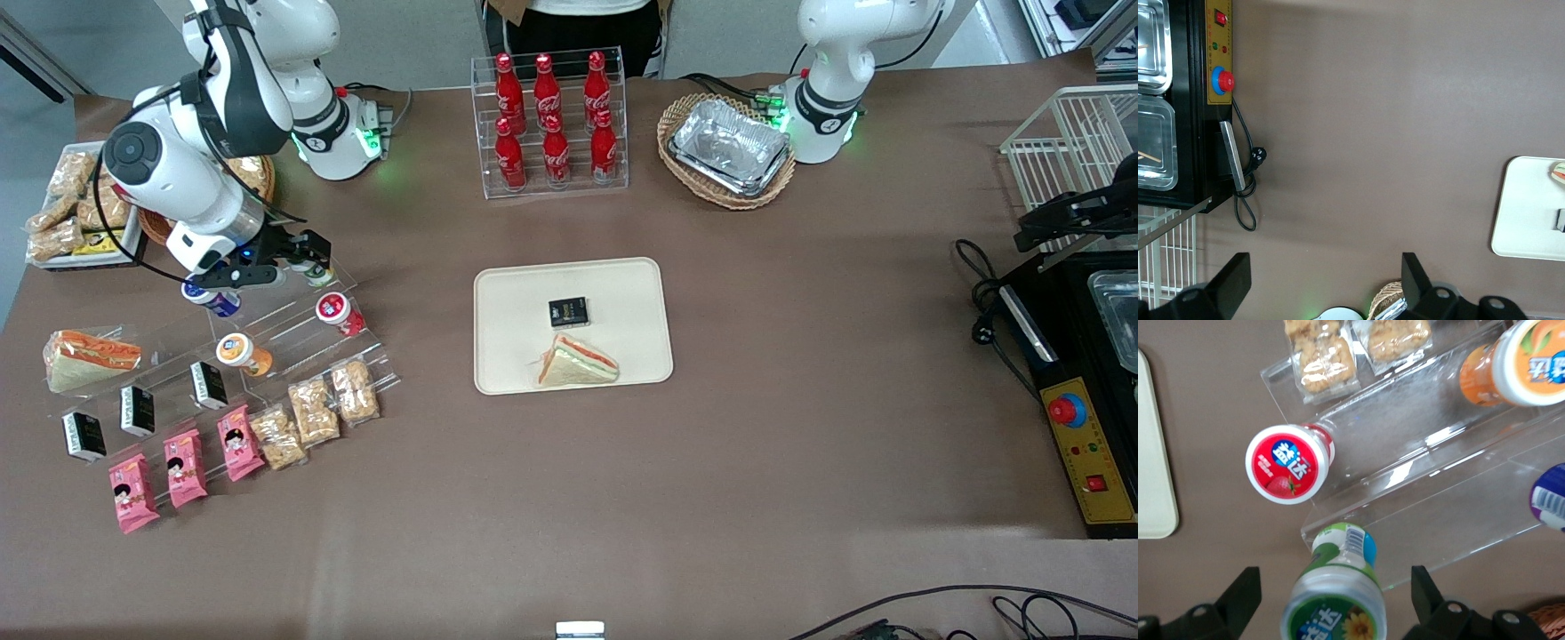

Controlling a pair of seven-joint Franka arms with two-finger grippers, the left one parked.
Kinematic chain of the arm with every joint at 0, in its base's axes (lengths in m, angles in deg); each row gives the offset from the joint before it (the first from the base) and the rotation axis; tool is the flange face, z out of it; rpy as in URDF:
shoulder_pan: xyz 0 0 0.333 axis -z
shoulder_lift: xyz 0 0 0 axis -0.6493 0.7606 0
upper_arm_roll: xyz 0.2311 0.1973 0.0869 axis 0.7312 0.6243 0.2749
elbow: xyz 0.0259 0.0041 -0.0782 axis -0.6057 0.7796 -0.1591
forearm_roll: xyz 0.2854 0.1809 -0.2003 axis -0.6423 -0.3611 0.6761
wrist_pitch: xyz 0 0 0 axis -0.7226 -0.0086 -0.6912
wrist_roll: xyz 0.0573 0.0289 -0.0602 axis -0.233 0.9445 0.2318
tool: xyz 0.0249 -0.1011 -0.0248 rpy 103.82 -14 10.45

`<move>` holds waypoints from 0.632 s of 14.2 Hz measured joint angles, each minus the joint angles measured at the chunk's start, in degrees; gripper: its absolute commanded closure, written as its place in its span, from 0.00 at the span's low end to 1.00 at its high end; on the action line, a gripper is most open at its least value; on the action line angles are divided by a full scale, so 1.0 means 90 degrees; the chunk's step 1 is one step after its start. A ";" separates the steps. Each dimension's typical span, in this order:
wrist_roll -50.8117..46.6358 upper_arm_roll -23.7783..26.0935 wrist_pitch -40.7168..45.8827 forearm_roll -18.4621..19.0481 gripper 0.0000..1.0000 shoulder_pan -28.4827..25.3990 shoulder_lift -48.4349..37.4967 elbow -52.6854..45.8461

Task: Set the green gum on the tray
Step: 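Move the right gripper down over the green-capped bottle on the rack, then close the right gripper on the green-capped bottle and lift it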

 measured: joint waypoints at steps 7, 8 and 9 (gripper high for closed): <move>0.0030 -0.0001 -0.0021 0.0000 0.72 -0.0071 0.0098 0.0019; 0.0083 -0.0006 -0.0021 0.0000 0.72 -0.0071 0.0096 0.0016; 0.0168 -0.0021 -0.0021 0.0000 0.72 -0.0071 0.0094 0.0012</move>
